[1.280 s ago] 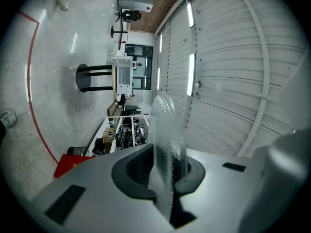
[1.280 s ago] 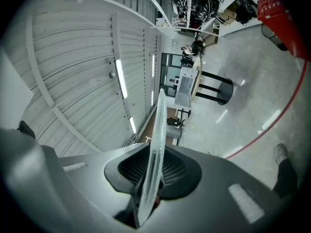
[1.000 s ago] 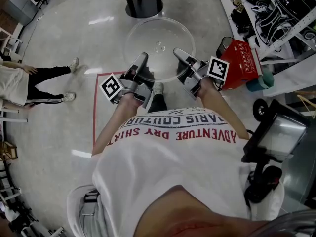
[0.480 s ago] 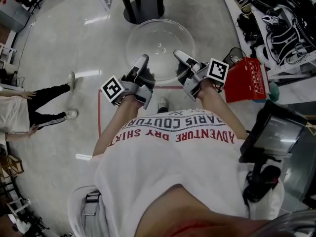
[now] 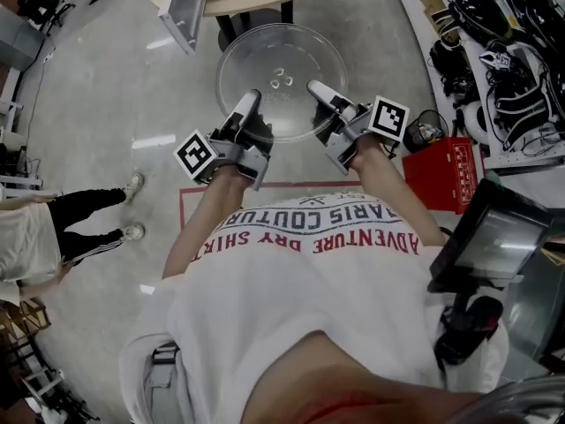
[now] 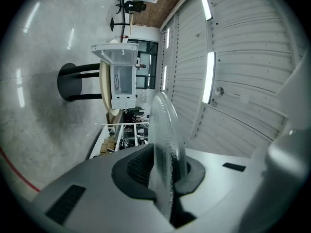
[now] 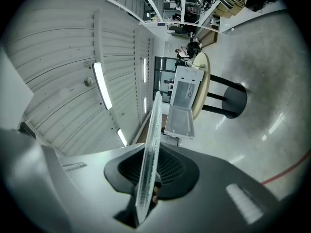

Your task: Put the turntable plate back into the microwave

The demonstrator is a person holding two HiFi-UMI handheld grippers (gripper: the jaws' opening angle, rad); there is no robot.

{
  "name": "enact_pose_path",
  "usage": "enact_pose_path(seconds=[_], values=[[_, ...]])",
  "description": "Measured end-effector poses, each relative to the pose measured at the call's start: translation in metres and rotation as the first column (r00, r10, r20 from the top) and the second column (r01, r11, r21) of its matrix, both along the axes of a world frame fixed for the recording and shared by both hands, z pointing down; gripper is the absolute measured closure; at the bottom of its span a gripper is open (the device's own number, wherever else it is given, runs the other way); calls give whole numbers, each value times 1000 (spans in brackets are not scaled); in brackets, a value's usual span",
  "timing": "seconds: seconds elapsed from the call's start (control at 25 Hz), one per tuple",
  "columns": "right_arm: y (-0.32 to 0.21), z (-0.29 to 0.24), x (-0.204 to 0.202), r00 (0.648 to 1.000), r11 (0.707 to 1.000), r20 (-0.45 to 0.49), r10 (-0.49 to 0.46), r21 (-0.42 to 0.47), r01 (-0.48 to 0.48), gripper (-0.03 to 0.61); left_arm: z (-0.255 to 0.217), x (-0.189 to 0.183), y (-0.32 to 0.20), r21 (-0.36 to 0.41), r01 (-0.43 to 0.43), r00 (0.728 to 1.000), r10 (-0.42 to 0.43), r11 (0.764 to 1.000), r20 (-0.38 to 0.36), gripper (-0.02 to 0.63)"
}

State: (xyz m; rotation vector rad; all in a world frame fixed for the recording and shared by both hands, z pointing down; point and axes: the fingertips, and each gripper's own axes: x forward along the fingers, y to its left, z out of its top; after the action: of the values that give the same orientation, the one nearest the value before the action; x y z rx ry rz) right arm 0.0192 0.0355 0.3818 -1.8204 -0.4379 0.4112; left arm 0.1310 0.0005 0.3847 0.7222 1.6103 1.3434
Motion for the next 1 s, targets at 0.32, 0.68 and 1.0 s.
enact_pose_path(seconds=[0.32, 0.68, 1.0], values=[[70, 15, 14, 1000, 1000, -5, -22, 11, 22, 548, 18, 15, 72, 34, 30, 999, -31, 999, 34, 588], [189, 52, 32, 997, 996, -12, -73, 58, 74, 548, 52, 36, 191, 71, 97, 995, -100, 993, 32, 588], [351, 70, 37, 989, 983, -8, -150, 102, 150, 549, 69, 39, 343, 106, 188, 981, -191, 977, 25, 588]])
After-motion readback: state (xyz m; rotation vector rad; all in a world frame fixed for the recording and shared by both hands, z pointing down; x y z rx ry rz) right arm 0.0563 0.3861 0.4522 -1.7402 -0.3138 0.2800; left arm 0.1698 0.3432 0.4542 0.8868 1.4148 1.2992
